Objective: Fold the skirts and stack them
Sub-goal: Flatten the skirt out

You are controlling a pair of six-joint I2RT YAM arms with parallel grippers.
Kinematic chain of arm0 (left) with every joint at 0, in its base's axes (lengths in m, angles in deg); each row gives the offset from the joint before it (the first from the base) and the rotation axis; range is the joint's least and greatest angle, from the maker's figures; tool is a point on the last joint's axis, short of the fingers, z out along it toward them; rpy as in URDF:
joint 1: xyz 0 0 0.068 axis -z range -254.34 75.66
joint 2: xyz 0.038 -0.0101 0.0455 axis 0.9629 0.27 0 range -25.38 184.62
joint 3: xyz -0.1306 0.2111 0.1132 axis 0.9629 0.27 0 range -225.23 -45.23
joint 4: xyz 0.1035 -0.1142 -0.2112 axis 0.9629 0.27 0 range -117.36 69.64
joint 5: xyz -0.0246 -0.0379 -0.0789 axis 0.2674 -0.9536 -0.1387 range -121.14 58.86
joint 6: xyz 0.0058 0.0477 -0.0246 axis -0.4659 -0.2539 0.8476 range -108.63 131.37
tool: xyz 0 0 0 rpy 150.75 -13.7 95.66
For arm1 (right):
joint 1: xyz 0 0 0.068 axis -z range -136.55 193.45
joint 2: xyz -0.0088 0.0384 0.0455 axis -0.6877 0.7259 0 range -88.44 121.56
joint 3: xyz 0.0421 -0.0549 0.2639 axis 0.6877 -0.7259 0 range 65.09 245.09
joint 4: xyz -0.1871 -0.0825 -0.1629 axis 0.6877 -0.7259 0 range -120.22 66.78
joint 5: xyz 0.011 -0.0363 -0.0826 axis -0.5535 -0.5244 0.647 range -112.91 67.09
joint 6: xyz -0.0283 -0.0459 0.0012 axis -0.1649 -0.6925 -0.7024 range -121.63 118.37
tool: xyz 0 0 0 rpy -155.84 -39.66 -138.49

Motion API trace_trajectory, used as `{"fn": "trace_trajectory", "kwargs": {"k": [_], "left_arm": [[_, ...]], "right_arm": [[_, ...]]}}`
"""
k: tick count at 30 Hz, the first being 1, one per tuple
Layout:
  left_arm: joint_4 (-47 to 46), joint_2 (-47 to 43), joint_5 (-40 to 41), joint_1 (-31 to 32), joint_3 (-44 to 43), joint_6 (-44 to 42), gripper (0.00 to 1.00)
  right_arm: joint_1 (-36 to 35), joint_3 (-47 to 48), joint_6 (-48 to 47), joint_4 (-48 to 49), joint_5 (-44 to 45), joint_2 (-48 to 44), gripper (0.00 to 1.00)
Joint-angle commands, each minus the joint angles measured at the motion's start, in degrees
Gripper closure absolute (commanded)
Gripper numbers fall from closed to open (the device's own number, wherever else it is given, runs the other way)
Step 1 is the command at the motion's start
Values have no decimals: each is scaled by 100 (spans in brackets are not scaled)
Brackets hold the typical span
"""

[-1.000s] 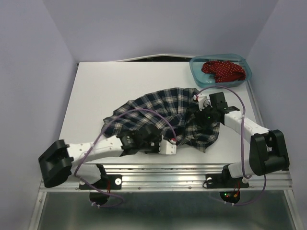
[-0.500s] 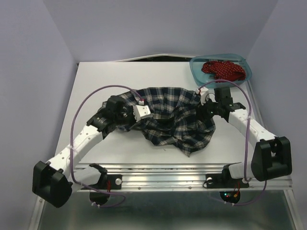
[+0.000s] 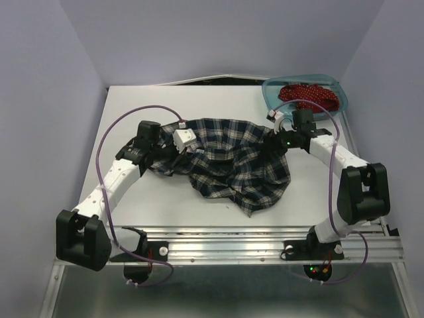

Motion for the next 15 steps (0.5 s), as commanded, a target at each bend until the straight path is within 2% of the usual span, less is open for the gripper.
{"fn": "trace_trajectory", "kwargs": {"k": [1, 2, 5, 6, 7, 8, 11, 15], "left_arm": [[-109, 36, -139, -165, -301, 265, 100], [-126, 53, -148, -200, -310, 318, 100], [-196, 124, -183, -402, -441, 642, 100], [-214, 159, -209, -490, -494, 739, 100], [-223, 176, -218, -595, -556, 836, 100], [-232, 194, -253, -822, -722, 1037, 100], [-249, 203, -271, -1384, -1160, 1372, 100], [-389, 141, -271, -2168, -1952, 1662, 100]], "right_arm": [[25, 299, 536, 451, -635, 309, 31], [25, 291, 536, 495, -591, 466, 33], [25, 395, 536, 592, -424, 748, 60], [25, 457, 536, 575, -415, 784, 84], [25, 527, 553, 566, -415, 784, 95], [25, 676, 580, 575, -328, 750, 99], [103, 983, 685, 592, 5, 425, 99], [595, 2053, 983, 610, 279, 47, 99]]}}
